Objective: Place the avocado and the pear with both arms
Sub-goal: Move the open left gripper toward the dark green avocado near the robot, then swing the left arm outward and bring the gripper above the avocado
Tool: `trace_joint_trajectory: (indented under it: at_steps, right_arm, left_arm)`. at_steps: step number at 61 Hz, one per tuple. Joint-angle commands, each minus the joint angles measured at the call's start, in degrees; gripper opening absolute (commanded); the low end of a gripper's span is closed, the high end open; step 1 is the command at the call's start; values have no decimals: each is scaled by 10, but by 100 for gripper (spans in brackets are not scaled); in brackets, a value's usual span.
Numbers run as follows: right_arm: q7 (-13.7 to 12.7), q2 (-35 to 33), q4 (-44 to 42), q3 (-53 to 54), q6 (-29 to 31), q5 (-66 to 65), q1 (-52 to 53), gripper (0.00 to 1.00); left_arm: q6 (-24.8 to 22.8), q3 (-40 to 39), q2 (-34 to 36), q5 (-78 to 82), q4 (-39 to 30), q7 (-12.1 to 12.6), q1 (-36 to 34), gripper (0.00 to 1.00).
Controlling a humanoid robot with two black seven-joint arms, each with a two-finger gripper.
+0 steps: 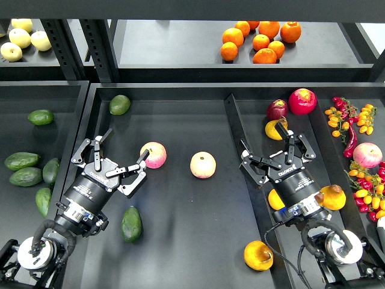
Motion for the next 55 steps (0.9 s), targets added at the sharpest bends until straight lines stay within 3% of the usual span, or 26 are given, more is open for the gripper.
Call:
trace_joint_trajectory:
  at_steps: [1,9,16,19,31,44,52,55]
  right_arm:
    - [0,0,3,-1,-8,1,1,100]
    - [0,0,3,-1,-9,1,1,100]
    - [2,0,3,0,-10,0,2,100]
    - [6,0,3,0,-11,0,2,100]
    - [12,0,3,4,-16,-1,2,100]
    - [12,0,3,7,-16,-3,3,100]
    - [12,0,2,9,-22,-4,4,100]
    - [12,0,2,14,-30,-4,5,100]
  left_arm:
    - [0,-1,0,0,0,1,0,99]
    - [0,1,0,5,2,12,-8,99]
    - [0,2,0,13,27,55,-43,99]
    - [0,4,0,24,36,58,-59,99]
    - [0,53,118,63,70,58,-144,99]
    - [0,169,263,64,88,58,-245,99]
    - [0,265,329,85,99,58,-318,99]
    - [0,336,365,110,102,58,-379,99]
